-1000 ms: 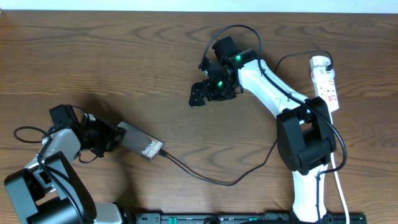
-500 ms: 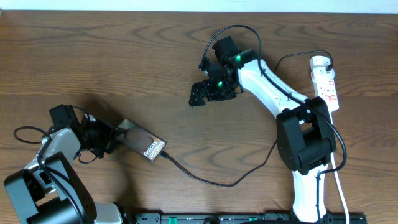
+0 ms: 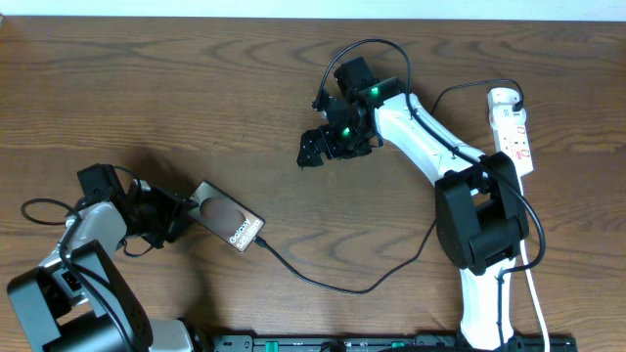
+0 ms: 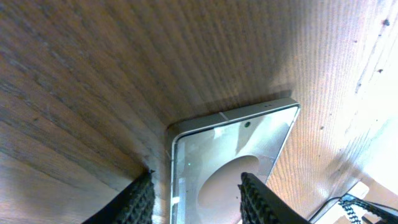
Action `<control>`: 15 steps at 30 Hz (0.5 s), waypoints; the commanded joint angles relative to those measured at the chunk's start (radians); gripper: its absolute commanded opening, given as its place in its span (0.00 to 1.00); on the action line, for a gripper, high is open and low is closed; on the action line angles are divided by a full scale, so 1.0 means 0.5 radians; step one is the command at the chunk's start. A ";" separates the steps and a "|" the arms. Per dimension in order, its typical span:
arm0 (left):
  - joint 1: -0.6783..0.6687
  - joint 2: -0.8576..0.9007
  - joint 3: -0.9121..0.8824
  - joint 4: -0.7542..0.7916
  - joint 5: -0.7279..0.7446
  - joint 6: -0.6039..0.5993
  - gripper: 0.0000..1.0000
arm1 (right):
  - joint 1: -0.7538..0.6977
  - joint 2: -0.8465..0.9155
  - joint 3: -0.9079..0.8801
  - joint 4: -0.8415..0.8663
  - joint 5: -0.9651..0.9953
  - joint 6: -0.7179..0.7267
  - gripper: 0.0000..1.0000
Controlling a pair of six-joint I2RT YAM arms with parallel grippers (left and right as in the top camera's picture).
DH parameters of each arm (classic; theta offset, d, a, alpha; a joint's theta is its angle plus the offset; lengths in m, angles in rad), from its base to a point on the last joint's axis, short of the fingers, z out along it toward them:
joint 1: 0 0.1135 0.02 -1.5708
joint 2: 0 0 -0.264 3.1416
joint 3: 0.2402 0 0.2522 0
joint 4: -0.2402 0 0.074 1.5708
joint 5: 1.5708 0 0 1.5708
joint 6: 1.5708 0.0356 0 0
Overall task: Plug charger to phone and switch on socket
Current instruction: 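Lower the phone flat onto the table with the left gripper, then open the left gripper and raise it off the phone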
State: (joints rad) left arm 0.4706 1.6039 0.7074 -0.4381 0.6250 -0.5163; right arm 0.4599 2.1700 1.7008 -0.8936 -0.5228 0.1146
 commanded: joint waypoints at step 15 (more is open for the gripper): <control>-0.287 -0.990 0.300 -0.157 -0.366 0.419 0.89 | -0.066 -0.006 0.032 -0.001 0.108 0.016 0.99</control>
State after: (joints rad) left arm 0.3790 1.1610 0.8024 -0.4919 0.4892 -0.3557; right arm 0.4446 2.1700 1.7008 -0.8948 -0.4946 0.1150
